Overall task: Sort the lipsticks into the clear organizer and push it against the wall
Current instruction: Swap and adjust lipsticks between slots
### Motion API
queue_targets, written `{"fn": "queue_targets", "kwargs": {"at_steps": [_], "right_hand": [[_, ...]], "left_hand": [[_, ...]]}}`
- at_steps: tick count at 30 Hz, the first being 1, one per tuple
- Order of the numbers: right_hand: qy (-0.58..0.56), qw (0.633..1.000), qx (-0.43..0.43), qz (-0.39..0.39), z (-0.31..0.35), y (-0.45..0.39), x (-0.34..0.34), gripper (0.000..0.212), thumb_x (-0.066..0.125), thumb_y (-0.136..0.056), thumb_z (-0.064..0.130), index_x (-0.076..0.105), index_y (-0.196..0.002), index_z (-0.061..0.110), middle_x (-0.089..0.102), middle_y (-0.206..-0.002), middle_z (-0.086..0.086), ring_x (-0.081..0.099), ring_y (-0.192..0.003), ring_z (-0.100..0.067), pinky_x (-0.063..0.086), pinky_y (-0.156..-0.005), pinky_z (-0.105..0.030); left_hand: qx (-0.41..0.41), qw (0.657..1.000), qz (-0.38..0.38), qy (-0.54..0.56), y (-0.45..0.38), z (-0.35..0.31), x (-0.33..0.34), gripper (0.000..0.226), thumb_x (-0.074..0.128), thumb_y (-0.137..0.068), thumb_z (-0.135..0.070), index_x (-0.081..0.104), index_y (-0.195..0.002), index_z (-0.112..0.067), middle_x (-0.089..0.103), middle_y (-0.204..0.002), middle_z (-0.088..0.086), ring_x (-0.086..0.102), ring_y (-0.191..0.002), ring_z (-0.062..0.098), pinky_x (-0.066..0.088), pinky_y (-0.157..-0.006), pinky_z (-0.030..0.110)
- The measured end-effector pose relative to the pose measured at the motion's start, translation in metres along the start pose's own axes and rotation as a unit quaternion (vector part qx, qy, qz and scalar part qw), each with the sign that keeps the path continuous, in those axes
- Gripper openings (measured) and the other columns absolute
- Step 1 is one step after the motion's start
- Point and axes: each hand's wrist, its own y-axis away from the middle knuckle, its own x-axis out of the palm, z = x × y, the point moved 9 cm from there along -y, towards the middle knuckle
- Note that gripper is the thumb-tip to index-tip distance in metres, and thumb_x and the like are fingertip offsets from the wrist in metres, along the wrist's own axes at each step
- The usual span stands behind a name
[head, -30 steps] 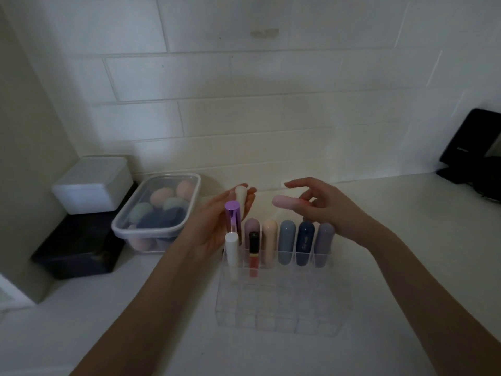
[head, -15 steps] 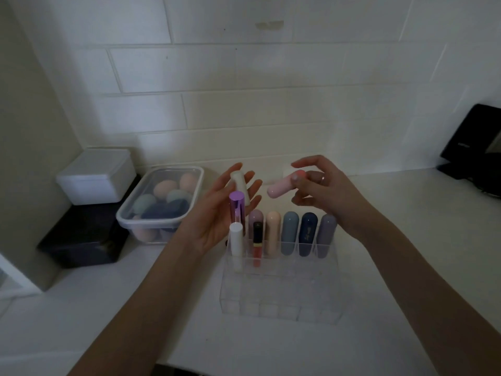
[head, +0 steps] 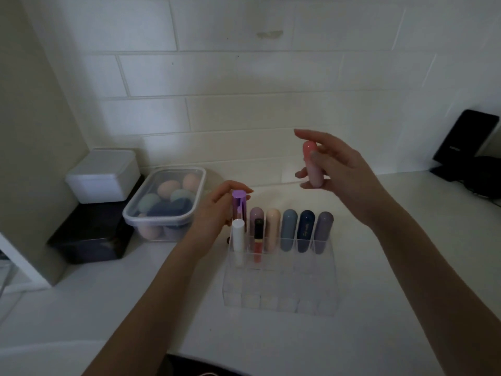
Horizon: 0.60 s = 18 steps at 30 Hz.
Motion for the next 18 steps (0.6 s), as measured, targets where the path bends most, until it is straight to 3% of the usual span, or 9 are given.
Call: {"fn": "queue_targets", "kwargs": {"at_steps": [2,5,7,9,11,13,15,18], "right_hand": [[0.055,0.998,-0.020,0.004,0.010,0.004,0.003,0.028,0.047,-0.097,0.024,0.060,-0.122,0.029,0.057,-0.092,0.000,0.065,-0.072,-0.008,0.057,-0.065,-0.025],[0.101,0.995,-0.025,-0.004,0.011,0.012,0.005,0.025,0.048,-0.097,0.027,0.062,-0.118,0.029,0.056,-0.088,0.001,0.062,-0.069,-0.006,0.052,-0.061,-0.022],[0.098,0.995,-0.014,-0.015,0.007,0.017,0.003,0.024,0.048,-0.097,0.026,0.063,-0.116,0.028,0.057,-0.087,0.001,0.061,-0.068,-0.006,0.051,-0.062,-0.024],[0.083,0.996,0.001,-0.023,0.005,0.023,0.000,0.024,0.048,-0.097,0.026,0.063,-0.115,0.028,0.057,-0.087,-0.001,0.060,-0.068,-0.008,0.051,-0.063,-0.026],[0.076,0.997,0.008,-0.025,0.005,0.027,-0.002,0.023,0.049,-0.097,0.025,0.064,-0.114,0.028,0.056,-0.087,-0.002,0.060,-0.068,-0.009,0.051,-0.063,-0.025],[0.075,0.997,0.010,-0.026,0.005,0.032,-0.003,0.022,0.049,-0.097,0.025,0.064,-0.113,0.028,0.056,-0.086,-0.001,0.060,-0.067,-0.010,0.050,-0.062,-0.023],[0.076,0.997,0.011,-0.027,0.004,0.036,-0.003,0.022,0.049,-0.097,0.026,0.064,-0.112,0.029,0.056,-0.086,-0.002,0.060,-0.067,-0.009,0.049,-0.062,-0.022],[0.079,0.996,0.006,-0.039,0.004,0.041,-0.004,0.022,0.048,-0.097,0.026,0.064,-0.113,0.028,0.057,-0.086,-0.005,0.060,-0.069,-0.010,0.050,-0.065,-0.022]], "left_hand": [[-0.002,0.999,0.039,-0.026,0.007,0.004,0.008,0.018,0.047,-0.080,-0.023,0.063,-0.084,-0.015,0.060,-0.082,0.003,0.056,-0.078,0.015,0.044,-0.067,0.025],[-0.057,0.993,0.093,0.036,0.016,0.019,0.016,0.014,0.058,-0.076,-0.024,0.064,-0.081,-0.012,0.058,-0.078,0.012,0.053,-0.074,0.023,0.043,-0.068,0.033],[-0.069,0.989,0.132,0.012,0.020,0.020,0.018,0.007,0.064,-0.071,-0.016,0.065,-0.077,-0.012,0.062,-0.073,0.008,0.057,-0.070,0.021,0.046,-0.064,0.027],[-0.055,0.983,0.168,-0.057,0.022,0.015,0.018,0.016,0.061,-0.073,-0.003,0.065,-0.066,-0.018,0.065,-0.060,-0.007,0.060,-0.059,0.002,0.047,-0.056,0.014],[-0.047,0.969,0.195,-0.142,0.019,0.013,0.018,0.015,0.060,-0.073,-0.006,0.061,-0.066,-0.019,0.063,-0.058,-0.010,0.058,-0.058,-0.003,0.046,-0.060,0.010],[-0.037,0.945,0.224,-0.236,0.017,0.015,0.019,0.006,0.061,-0.069,-0.018,0.059,-0.072,-0.022,0.061,-0.071,-0.010,0.057,-0.069,0.002,0.048,-0.071,0.019],[-0.026,0.917,0.241,-0.317,0.012,0.021,0.019,0.012,0.064,-0.073,-0.019,0.056,-0.071,-0.028,0.059,-0.076,-0.007,0.056,-0.075,0.008,0.046,-0.074,0.021],[-0.016,0.905,0.220,-0.365,0.007,0.026,0.019,0.024,0.061,-0.083,-0.014,0.053,-0.070,-0.032,0.059,-0.078,-0.007,0.058,-0.079,0.013,0.049,-0.079,0.029]]}}
